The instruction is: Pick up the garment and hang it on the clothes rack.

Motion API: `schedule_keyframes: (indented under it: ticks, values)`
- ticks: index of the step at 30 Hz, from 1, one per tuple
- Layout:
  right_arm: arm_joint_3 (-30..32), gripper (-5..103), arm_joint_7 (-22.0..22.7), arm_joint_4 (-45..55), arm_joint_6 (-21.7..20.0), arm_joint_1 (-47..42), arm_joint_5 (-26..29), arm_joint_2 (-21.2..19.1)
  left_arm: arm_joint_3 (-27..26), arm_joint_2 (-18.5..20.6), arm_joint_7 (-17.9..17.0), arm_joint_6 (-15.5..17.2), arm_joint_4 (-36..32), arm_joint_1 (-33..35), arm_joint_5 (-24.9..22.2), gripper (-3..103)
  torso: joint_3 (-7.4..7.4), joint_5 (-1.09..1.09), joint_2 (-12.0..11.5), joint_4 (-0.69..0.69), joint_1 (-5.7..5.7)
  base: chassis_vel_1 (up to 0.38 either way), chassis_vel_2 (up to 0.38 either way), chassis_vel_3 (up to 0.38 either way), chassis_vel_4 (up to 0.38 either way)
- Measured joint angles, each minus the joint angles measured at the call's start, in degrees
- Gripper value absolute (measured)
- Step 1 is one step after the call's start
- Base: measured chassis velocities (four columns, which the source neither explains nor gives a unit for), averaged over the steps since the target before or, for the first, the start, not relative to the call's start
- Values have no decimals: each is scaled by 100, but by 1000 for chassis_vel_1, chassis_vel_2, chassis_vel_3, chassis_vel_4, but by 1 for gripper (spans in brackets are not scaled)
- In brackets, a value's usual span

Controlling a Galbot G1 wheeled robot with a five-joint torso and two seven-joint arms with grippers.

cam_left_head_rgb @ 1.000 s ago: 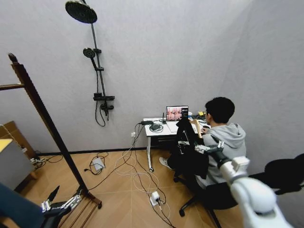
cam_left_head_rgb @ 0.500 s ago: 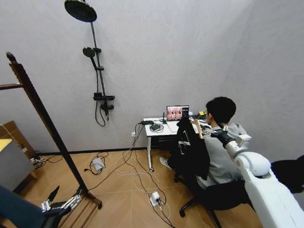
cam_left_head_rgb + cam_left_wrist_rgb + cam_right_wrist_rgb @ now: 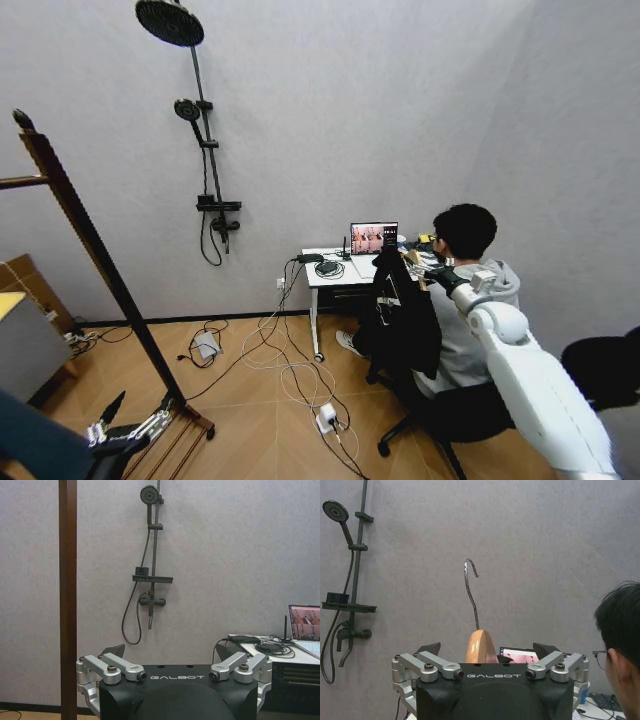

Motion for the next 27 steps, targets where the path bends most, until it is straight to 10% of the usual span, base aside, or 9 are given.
schedule_keyframes:
  ticks: [27]
  values:
    - [-160,10,284,-20,-63,-16,-188,165,0,0,0,0,0,0,0,100,-1,1,1,-1,-1,0,0,0,0]
